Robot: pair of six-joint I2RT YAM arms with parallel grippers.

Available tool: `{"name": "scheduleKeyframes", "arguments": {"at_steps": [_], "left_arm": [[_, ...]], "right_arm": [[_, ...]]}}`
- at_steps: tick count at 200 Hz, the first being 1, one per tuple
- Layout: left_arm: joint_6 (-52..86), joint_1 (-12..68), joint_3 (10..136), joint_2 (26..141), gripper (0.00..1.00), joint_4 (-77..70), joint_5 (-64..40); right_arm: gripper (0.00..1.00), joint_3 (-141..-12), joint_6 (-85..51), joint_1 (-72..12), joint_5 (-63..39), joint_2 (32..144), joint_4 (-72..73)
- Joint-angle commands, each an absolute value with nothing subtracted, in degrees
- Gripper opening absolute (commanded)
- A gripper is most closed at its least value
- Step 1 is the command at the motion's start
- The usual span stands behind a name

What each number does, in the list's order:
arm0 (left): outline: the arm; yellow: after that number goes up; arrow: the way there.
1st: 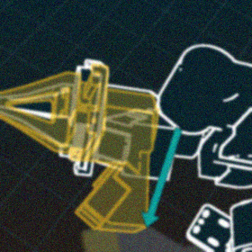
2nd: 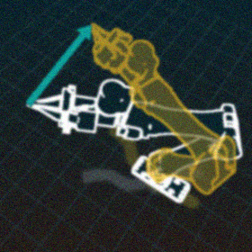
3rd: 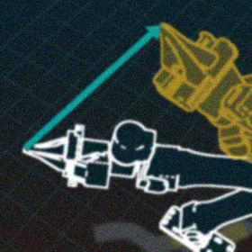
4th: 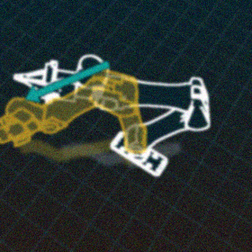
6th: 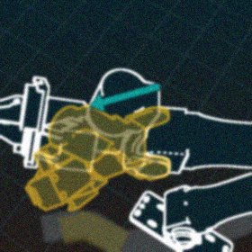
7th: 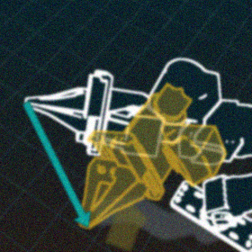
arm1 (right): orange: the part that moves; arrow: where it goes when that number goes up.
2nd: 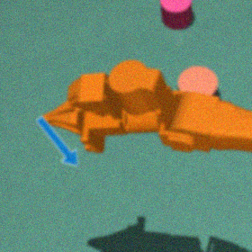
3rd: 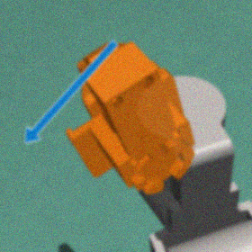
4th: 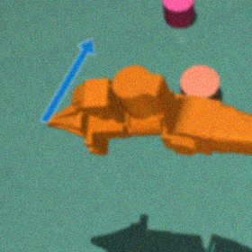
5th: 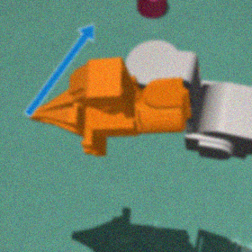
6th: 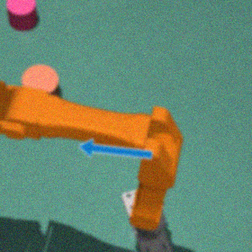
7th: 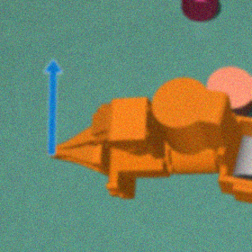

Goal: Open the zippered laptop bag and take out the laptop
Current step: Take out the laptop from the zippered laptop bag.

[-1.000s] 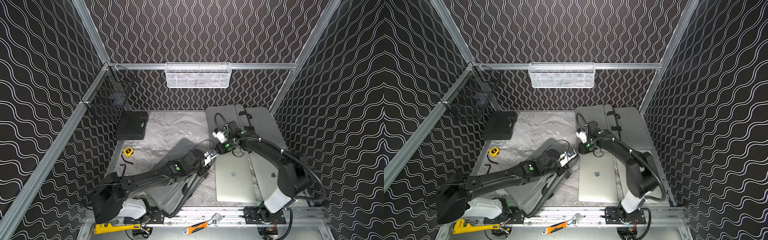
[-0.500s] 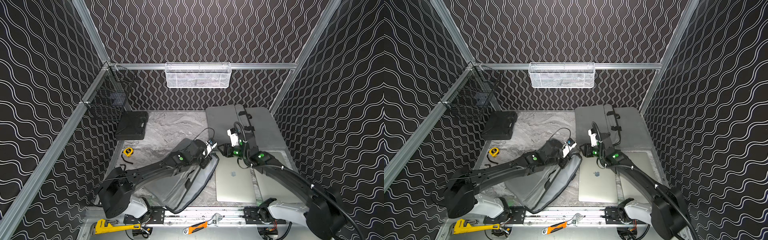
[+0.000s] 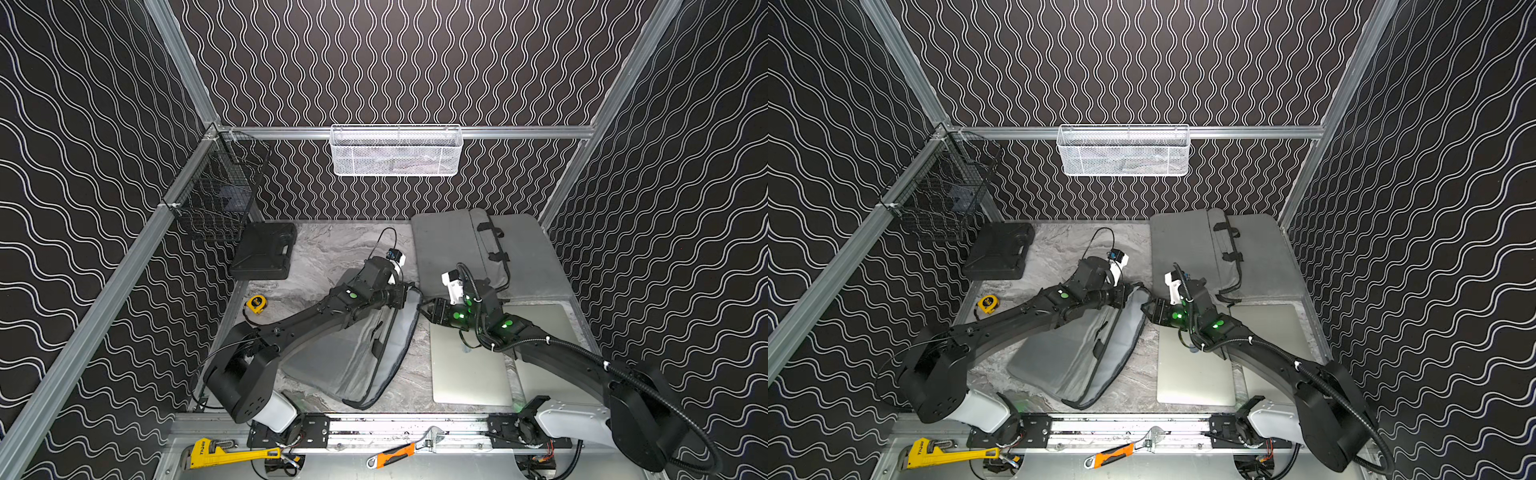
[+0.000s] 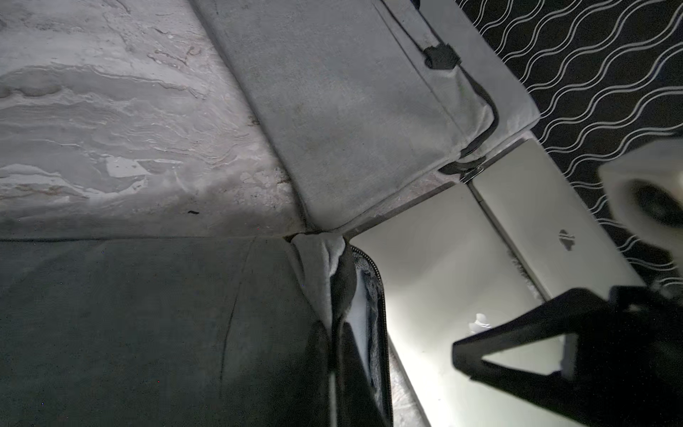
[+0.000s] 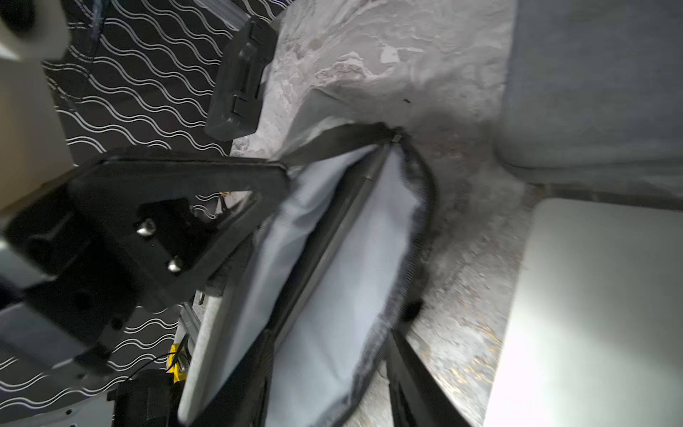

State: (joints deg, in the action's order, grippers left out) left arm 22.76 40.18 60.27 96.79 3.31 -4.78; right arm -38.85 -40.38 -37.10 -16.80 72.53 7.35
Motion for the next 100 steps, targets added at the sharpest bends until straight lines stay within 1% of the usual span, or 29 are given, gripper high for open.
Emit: {"name": "scheduleKeyframes", "arguments": {"at_steps": [1, 44, 100], "left_arm": [[25.37, 39.74, 61.57, 96.77, 0.00, -4.80, -7.94], [27.93, 38.67, 62.75, 96.94, 0.00, -7.25, -10.62], [33.48, 38.10, 63.17, 97.82, 0.00, -12.94, -11.78]], "right_arm": [[0.51, -40.34, -42.02, -39.11, -17.47, 74.47, 11.89], [0.52, -39.63, -47.56, -40.59, -20.99, 81.86, 19.74], [0.53, -40.49, -51.93, -41.93, -18.14, 84.99, 20.81]]}}
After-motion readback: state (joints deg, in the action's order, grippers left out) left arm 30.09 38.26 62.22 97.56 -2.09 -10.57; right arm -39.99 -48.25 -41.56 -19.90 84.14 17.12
